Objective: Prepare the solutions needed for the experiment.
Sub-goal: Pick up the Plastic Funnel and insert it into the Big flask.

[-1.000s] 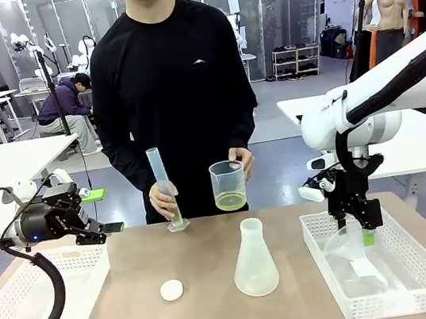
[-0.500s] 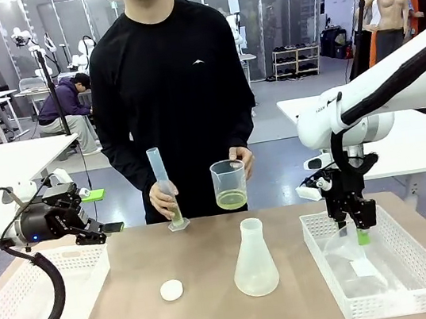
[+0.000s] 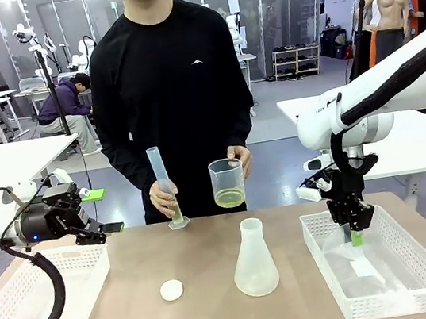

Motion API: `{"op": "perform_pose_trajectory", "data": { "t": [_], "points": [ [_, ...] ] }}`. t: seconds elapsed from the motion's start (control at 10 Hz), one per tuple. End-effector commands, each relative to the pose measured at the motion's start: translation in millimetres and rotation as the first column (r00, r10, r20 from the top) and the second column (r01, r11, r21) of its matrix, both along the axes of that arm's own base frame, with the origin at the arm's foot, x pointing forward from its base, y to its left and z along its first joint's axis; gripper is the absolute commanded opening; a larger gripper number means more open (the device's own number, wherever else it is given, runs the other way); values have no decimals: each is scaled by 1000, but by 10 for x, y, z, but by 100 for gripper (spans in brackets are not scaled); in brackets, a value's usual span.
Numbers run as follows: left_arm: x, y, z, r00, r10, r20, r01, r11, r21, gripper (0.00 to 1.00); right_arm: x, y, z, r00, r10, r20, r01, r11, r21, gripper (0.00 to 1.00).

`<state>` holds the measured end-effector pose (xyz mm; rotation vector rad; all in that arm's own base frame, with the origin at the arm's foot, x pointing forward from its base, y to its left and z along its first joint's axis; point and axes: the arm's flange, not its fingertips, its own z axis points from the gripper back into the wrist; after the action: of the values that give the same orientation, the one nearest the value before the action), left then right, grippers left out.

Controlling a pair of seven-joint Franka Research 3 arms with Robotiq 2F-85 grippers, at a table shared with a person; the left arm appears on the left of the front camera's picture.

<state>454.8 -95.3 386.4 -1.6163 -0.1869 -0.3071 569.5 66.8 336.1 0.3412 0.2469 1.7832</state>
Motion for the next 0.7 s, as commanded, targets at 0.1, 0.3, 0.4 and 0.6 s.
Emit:
{"op": "perform_pose_trajectory", "data": {
  "t": [0.1,0.3,0.4,0.6],
  "points": [
    [4,-3,11,1000,5,3,-5,1000,-1,100,3,12,19,1000,-8,0,8,1000,6,0],
    [4,-3,11,1000,5,3,-5,1000,-1,100,-61,-5,97,997,-76,19,77,996,-41,0],
    [4,-3,11,1000,5,3,-5,1000,-1,100,-165,6,291,992,-103,74,109,991,-77,0],
    [4,-3,11,1000,5,3,-5,1000,-1,100,-419,44,829,955,-165,248,201,971,-129,0]
  ]
}}
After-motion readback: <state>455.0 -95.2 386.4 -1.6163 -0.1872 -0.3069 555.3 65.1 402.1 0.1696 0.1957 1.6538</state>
